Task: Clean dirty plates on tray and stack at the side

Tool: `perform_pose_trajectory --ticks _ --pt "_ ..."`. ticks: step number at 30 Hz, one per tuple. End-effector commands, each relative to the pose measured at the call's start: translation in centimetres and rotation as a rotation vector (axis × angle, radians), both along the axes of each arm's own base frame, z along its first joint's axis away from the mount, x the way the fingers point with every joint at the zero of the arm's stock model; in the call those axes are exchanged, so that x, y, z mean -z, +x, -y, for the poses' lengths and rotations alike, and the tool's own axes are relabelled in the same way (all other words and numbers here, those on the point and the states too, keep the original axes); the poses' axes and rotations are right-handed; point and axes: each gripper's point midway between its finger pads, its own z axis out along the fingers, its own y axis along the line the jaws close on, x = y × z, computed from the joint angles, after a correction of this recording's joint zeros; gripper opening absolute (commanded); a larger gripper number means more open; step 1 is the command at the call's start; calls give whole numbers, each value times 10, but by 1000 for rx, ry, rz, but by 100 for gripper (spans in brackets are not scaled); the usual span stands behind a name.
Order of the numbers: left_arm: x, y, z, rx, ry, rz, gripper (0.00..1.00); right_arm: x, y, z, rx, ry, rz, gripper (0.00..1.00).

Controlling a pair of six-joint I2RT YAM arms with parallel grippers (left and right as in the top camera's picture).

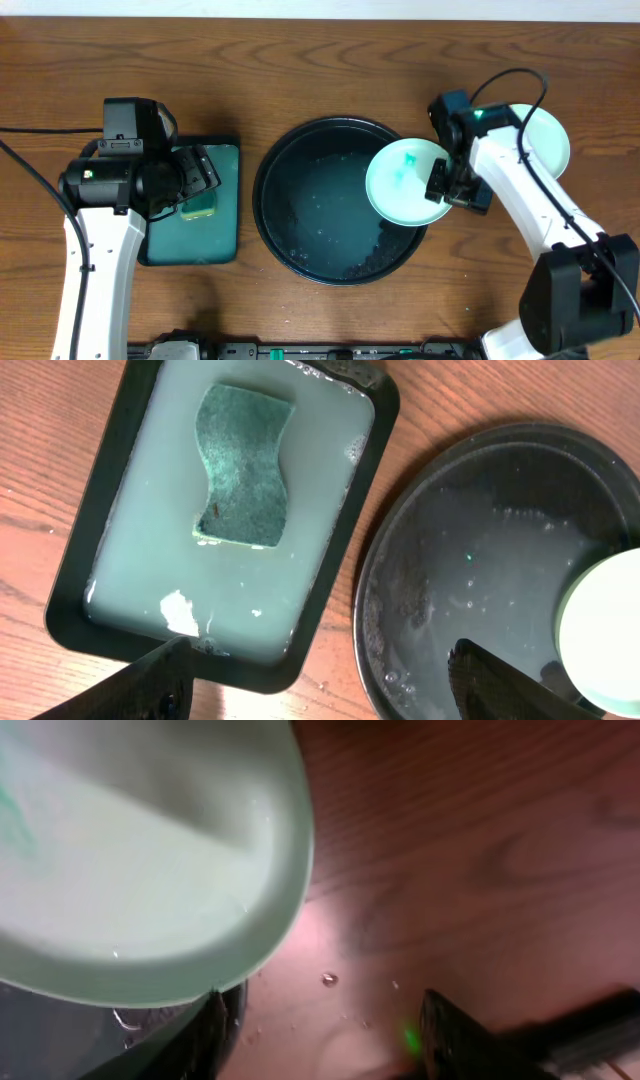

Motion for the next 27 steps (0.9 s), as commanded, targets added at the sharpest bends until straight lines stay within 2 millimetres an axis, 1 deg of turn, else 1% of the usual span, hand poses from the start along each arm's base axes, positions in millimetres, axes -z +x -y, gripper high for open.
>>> perform_pose_trajectory --ticks 1,6,10,13,17,25,27 --pt "2 -1 3 23 -5 -9 82 -1 -4 -1 27 27 61 61" --pt "2 -1 3 33 -1 -8 82 30 -11 -6 43 68 74 61" --pt "2 -1 3 33 -1 -7 82 42 -4 -8 44 86 119 60" --pt "2 -1 3 33 -1 -7 82 45 6 -15 42 120 164 61" --pt "2 -1 3 33 -1 -8 82 44 19 -23 44 163 212 61" --pt "2 -1 3 33 -1 -7 82 42 32 -26 47 177 267 61" --pt "2 -1 3 33 -1 -7 82 41 36 -27 16 180 282 61"
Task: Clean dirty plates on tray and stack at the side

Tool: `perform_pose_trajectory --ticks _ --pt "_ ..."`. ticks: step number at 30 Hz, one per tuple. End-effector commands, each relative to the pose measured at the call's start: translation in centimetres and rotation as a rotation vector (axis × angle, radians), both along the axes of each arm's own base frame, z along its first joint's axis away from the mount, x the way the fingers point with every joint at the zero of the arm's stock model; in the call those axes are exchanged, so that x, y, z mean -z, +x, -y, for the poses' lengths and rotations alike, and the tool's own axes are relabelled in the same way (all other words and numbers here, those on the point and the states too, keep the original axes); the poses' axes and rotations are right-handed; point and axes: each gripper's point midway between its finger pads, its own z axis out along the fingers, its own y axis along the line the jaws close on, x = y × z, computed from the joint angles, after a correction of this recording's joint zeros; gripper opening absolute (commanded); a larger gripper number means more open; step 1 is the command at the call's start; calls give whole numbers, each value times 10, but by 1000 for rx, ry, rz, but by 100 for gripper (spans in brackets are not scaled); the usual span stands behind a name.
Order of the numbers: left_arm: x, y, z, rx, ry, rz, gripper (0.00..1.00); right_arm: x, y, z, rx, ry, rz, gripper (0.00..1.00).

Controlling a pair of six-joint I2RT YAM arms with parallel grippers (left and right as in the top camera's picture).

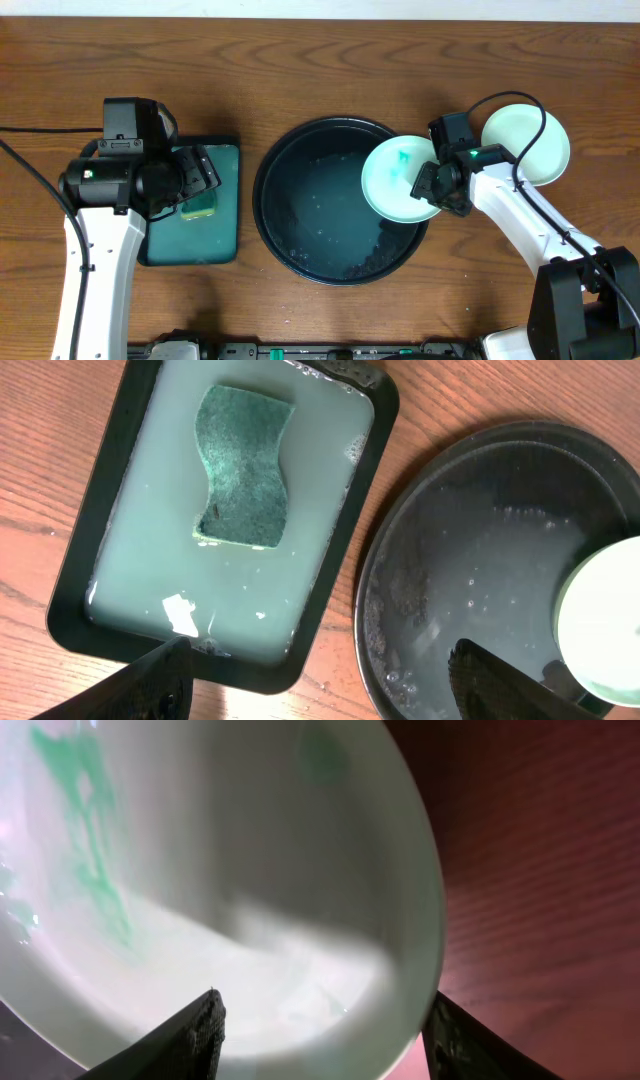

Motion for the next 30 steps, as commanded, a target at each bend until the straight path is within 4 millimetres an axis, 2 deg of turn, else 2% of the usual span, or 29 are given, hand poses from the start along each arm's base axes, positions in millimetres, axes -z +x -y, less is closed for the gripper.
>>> perform_pose_trajectory --ticks 1,7,11,16,23,28,30 --pt "2 -1 3 26 -3 -8 82 -3 5 -1 -29 5 31 61" --pt "1 0 3 26 -3 -5 82 -6 17 -3 -119 -11 83 61" --pt "1 0 3 26 -3 -5 82 -6 17 8 -104 -75 84 60" --pt "1 1 3 26 -3 -1 82 -7 23 12 -102 -75 106 55" --pt "1 1 3 26 -3 -2 82 -1 32 12 -110 -64 155 54" --pt "1 1 3 26 -3 -1 82 10 28 12 -106 -59 162 48" --pt "1 1 3 26 -3 -1 82 14 26 13 -99 -57 162 38"
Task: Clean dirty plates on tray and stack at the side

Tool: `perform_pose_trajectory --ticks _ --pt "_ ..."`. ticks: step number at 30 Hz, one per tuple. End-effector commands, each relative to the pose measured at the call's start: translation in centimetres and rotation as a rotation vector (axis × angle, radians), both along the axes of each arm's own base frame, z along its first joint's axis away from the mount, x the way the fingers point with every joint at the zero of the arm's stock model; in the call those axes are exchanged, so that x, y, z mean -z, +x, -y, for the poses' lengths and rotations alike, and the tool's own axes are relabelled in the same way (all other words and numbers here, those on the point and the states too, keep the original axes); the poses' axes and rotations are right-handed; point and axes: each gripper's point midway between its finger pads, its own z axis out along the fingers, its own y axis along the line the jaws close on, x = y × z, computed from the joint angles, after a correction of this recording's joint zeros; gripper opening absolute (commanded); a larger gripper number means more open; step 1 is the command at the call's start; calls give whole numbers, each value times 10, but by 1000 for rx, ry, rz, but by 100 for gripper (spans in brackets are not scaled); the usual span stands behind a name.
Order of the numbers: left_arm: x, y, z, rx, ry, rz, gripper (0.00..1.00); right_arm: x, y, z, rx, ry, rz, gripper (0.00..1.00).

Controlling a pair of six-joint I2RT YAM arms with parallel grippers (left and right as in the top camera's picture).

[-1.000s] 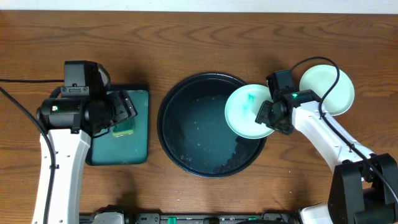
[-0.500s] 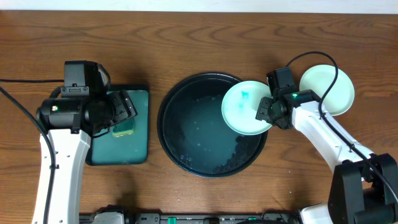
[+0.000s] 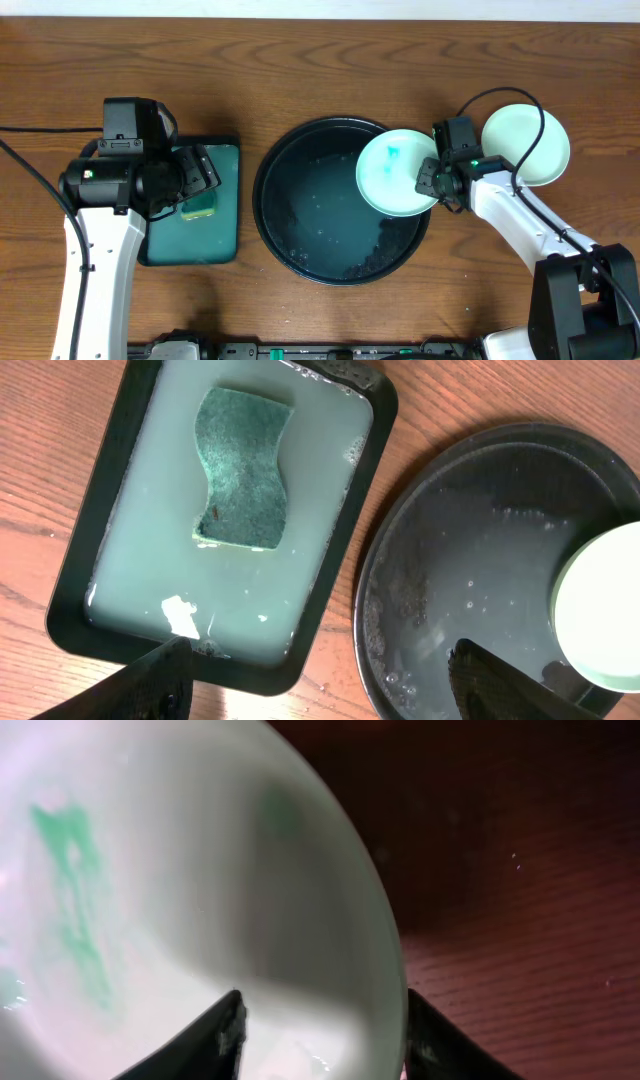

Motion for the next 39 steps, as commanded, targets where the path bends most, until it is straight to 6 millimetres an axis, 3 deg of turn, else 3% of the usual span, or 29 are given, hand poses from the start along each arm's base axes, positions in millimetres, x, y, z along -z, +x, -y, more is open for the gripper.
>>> perform_pose_trajectory --ticks 1,3,8,11,17,23,30,39 --pt "1 0 3 26 -4 -5 82 4 -4 5 25 -8 4 29" --pt "1 0 3 26 -4 -5 82 7 -5 6 36 -3 6 14" --pt "1 0 3 26 -4 -6 82 14 -8 7 64 5 12 9" --pt "1 0 3 26 -4 -6 82 15 -7 7 70 9 18 1" --pt "1 0 3 26 -4 -6 82 14 -5 1 55 24 30 1" --pt "1 0 3 26 -3 -4 82 2 -4 -33 -85 154 36 2" --pt "1 2 2 24 1 2 80 -16 -23 -69 -96 392 -29 2" --pt "7 9 -17 -17 102 -6 65 -7 -32 -85 -154 401 -72 2"
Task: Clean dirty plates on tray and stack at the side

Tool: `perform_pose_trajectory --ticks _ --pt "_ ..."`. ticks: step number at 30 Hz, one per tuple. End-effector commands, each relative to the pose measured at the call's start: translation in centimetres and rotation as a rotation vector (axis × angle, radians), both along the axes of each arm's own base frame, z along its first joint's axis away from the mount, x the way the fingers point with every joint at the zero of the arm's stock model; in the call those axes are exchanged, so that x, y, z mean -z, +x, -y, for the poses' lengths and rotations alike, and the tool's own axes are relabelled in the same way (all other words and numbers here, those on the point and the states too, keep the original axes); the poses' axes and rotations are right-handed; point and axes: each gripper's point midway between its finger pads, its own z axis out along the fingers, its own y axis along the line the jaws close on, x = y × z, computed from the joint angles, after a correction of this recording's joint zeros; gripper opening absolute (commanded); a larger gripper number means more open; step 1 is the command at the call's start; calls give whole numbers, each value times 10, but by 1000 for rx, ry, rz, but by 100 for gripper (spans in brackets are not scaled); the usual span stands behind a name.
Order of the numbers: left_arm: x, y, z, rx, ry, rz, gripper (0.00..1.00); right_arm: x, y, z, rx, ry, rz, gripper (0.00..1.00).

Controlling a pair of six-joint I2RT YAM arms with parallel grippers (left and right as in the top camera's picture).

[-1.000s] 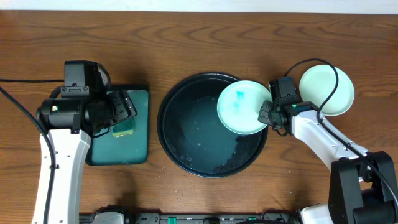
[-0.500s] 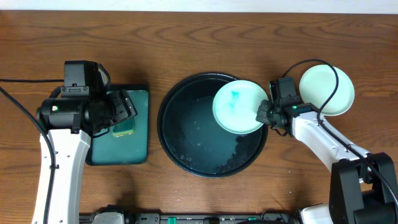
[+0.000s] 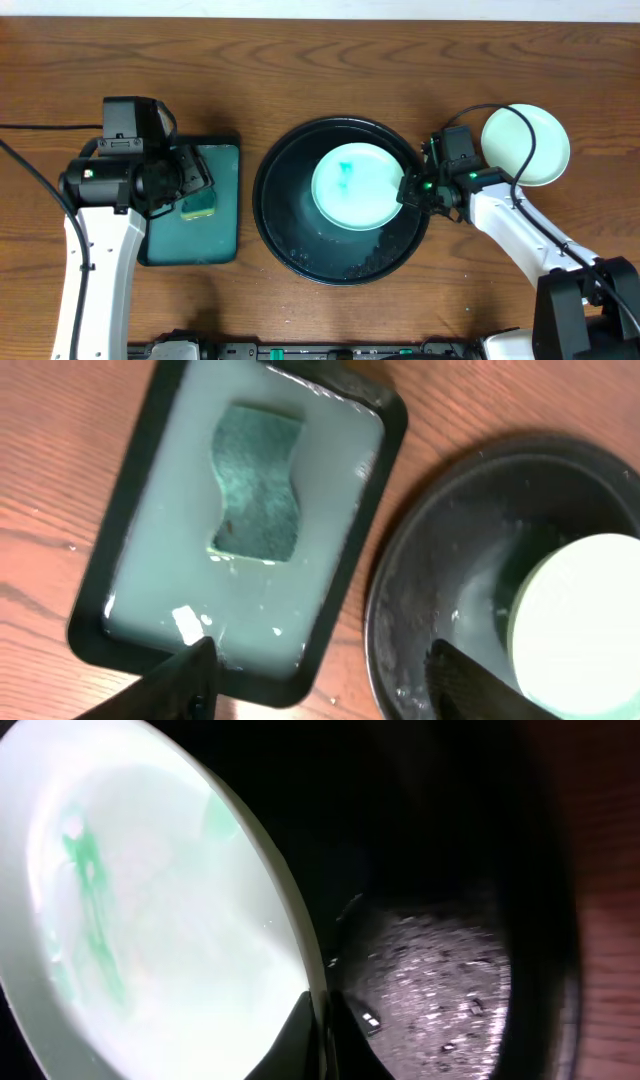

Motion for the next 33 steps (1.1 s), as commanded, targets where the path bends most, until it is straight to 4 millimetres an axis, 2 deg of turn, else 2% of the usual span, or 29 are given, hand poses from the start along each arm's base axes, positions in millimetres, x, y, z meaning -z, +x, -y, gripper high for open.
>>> perform_pose_trajectory --ticks 1,5,11,16,26,29,33 --pt "10 5 -8 -9 50 -31 63 5 -6 -14 -40 18 -17 2" --pt "29 13 -8 -7 49 -87 55 18 -8 -13 -47 -23 -40 2" --pt "73 27 -11 -11 45 -206 55 27 -8 -19 -77 -29 -43 2" --pt "109 33 -22 -43 37 -293 55 28 -8 -18 -78 -30 -46 2" --pt "164 28 -32 -50 13 -372 54 28 -9 -18 -91 -33 -42 1" --pt "177 32 -33 -48 14 -373 49 28 -10 -18 -91 -34 -46 2" --pt "190 36 -33 -45 14 -376 35 28 -11 -19 -94 -26 -52 2"
